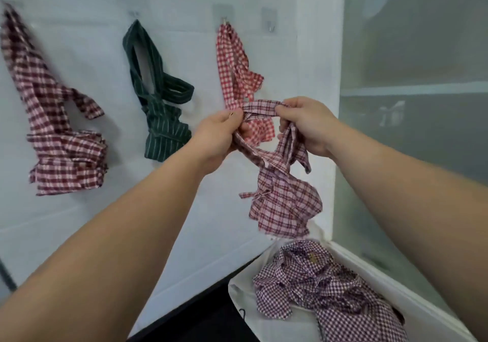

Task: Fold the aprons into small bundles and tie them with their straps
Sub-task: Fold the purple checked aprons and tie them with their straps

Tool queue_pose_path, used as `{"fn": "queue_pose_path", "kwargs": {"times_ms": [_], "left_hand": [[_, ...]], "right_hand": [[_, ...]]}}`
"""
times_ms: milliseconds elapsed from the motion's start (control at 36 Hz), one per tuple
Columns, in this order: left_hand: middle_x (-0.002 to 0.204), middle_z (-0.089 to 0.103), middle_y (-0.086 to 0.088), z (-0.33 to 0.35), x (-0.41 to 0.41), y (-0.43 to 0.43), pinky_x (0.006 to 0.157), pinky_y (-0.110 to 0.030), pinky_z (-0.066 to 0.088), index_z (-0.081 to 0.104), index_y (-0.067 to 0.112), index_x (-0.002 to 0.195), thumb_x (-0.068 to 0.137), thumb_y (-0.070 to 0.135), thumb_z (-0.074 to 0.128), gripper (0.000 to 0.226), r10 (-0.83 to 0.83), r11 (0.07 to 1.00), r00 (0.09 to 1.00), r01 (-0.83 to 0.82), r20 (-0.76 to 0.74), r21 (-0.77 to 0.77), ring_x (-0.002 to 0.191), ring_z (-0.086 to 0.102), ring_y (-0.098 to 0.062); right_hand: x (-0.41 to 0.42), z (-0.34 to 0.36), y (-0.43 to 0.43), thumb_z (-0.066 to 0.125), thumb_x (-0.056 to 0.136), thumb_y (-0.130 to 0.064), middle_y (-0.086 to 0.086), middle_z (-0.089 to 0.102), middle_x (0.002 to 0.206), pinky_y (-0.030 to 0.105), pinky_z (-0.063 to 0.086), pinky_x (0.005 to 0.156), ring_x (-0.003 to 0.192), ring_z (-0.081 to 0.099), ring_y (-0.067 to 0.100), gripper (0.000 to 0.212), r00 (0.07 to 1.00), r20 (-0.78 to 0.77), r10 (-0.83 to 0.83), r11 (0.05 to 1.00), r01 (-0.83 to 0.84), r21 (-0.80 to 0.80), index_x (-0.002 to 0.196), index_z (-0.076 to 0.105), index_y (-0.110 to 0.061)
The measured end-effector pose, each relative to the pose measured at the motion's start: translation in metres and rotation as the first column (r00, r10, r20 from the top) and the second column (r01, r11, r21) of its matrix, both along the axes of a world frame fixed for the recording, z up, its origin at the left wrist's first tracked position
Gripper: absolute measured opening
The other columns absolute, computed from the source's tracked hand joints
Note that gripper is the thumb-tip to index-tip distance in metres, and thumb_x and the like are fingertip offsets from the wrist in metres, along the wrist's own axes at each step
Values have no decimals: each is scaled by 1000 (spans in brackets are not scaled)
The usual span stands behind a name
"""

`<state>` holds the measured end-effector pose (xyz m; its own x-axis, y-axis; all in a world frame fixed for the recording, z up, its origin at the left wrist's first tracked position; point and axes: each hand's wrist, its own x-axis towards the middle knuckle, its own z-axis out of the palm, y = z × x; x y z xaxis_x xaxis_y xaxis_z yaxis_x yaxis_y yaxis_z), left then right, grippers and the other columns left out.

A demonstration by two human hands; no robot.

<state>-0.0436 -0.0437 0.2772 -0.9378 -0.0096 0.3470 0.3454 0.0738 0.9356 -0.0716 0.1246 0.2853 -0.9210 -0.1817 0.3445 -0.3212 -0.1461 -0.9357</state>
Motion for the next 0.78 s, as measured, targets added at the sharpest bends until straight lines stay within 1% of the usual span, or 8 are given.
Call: {"fn": "queue_pose_path", "kwargs": {"times_ms": [83,194,278,333,389,528,667,778], "left_hand": [[69,60,2,23,-22,21,71,-29,45,58,11,79,102,21,46,28,111,991,988,-119,-105,-68,66,54,-11],[72,64,0,52,-54,50,74,-36,52,64,15,82,99,20,52,22,254,931,923,-314,-290,-184,68,57,-16],[71,65,3,75,-83,69,46,-14,42,67,13,91,99,24,51,21,382,806,818,-523,-431,-278,49,51,-3],[70,62,3,89,-101,76,39,-12,32,66,12,93,99,27,50,23,425,721,759,-613,-493,-322,44,45,-1],[67,55,4,100,-118,79,43,-17,32,65,8,91,100,27,49,26,444,632,707,-683,-551,-366,50,43,-5],[82,61,1,133,-157,89,53,-22,40,64,12,103,98,28,52,21,465,488,601,-787,-651,-378,63,51,-10],[96,63,-1,162,-196,87,69,-24,41,64,12,108,97,24,54,19,504,400,506,-855,-700,-331,81,55,-14],[96,60,2,176,-222,79,63,-21,39,61,13,111,97,22,52,19,516,337,458,-885,-724,-320,79,53,-13]], "right_hand": [[-32,20,21,60,94,-17,3,52,62,26,40,52,52,45,13,9,990,-116,-74,994,83,74,86,55,-17],[-77,51,45,61,93,-24,1,56,70,24,39,55,57,47,12,10,948,-275,-160,969,205,141,99,56,-18],[-113,74,57,59,93,-28,0,59,77,20,38,54,60,50,8,15,900,-390,-196,946,278,166,104,54,-19],[-132,86,60,57,94,-28,-1,58,79,14,36,46,54,47,4,14,873,-441,-208,939,305,161,104,52,-19],[-150,94,61,56,95,-26,0,57,81,11,32,39,46,44,2,11,858,-466,-216,941,311,136,102,51,-18],[-197,118,62,57,93,-27,3,60,98,16,34,55,72,50,10,8,821,-511,-253,934,344,91,95,51,-22],[-236,146,56,55,94,-26,2,61,101,18,36,59,80,52,12,7,786,-567,-248,928,360,93,94,50,-22],[-266,161,43,54,94,-24,0,60,99,24,41,72,89,56,18,3,763,-600,-241,923,371,101,94,52,-23]]}}
